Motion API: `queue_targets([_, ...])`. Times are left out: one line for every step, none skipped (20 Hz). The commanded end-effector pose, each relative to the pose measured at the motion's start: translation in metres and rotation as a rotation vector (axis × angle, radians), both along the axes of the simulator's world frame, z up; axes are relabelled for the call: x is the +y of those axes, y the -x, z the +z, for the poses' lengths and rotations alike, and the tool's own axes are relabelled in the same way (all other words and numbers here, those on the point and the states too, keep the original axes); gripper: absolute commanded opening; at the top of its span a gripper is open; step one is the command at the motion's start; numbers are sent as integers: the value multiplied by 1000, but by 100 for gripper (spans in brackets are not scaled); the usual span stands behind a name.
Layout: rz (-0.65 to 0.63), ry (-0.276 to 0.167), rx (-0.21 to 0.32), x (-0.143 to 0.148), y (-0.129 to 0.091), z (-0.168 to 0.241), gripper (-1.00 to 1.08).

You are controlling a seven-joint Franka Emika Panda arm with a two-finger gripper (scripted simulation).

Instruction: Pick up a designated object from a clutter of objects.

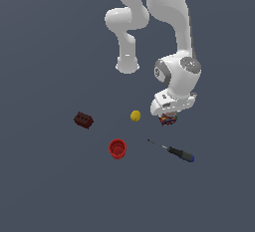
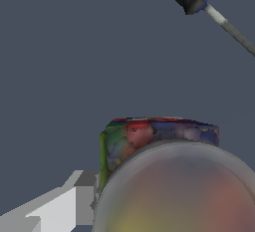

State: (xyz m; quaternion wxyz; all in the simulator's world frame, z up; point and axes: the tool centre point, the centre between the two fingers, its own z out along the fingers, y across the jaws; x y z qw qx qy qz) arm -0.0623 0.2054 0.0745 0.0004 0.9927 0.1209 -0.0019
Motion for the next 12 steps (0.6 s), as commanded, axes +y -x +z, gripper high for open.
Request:
queue_targets([0,-1,-4,-6,-2,12,-100])
queue_targets([0,-1,-4,-9,-3,18,-100])
queue_targets([0,-1,-4,-12,-3,24,-100])
queue_targets([0,-1,-4,-16,-4,30,-100])
queue_targets([0,-1,-4,-20,-4,37,-100])
queue_targets([0,-1,-4,-24,-5,45,-100])
queue_targets([0,-1,-4,-28,-5,52,-100])
queue_targets([0,-2,-3,-33,-6,61,-100])
queue_targets([0,-2,-3,-38,-6,69,-100])
queue_targets([0,-3,-3,-43,-7,79,-100])
queue_targets([0,-3,-3,-48,-8,88,-100])
queue_targets([1,-4,-3,-54,-9,98,-100])
